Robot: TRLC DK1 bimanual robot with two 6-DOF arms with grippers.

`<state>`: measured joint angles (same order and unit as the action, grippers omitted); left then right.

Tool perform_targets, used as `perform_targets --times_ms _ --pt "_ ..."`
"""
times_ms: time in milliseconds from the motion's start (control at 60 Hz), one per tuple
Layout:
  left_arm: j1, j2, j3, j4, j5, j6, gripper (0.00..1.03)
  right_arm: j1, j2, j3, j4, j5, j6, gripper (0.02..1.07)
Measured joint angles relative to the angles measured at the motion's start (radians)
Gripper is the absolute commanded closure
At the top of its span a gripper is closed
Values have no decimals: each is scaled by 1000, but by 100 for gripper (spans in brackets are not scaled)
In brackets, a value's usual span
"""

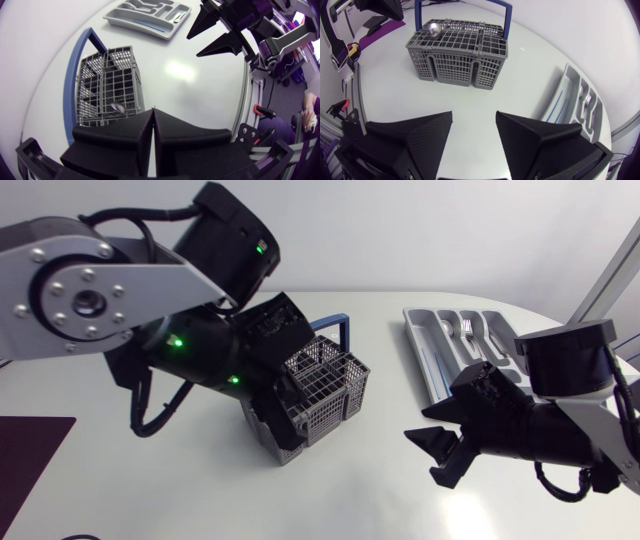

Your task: Unload the cutlery basket into the drawer organizer.

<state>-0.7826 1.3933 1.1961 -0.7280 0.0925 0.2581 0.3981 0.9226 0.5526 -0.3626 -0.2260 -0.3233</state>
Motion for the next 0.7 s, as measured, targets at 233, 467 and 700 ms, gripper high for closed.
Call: perform_targets --times_ms 233,467,700 --pt "-4 59 0 16 -48 -150 96 -29 -4 -19 2 -24 -19 43" --pt "71 83 0 30 -76 -192 85 -61 -14 -22 5 -40 -26 43" --pt "75 113 8 30 -79 -212 74 -66 -14 -31 8 -40 -30 43"
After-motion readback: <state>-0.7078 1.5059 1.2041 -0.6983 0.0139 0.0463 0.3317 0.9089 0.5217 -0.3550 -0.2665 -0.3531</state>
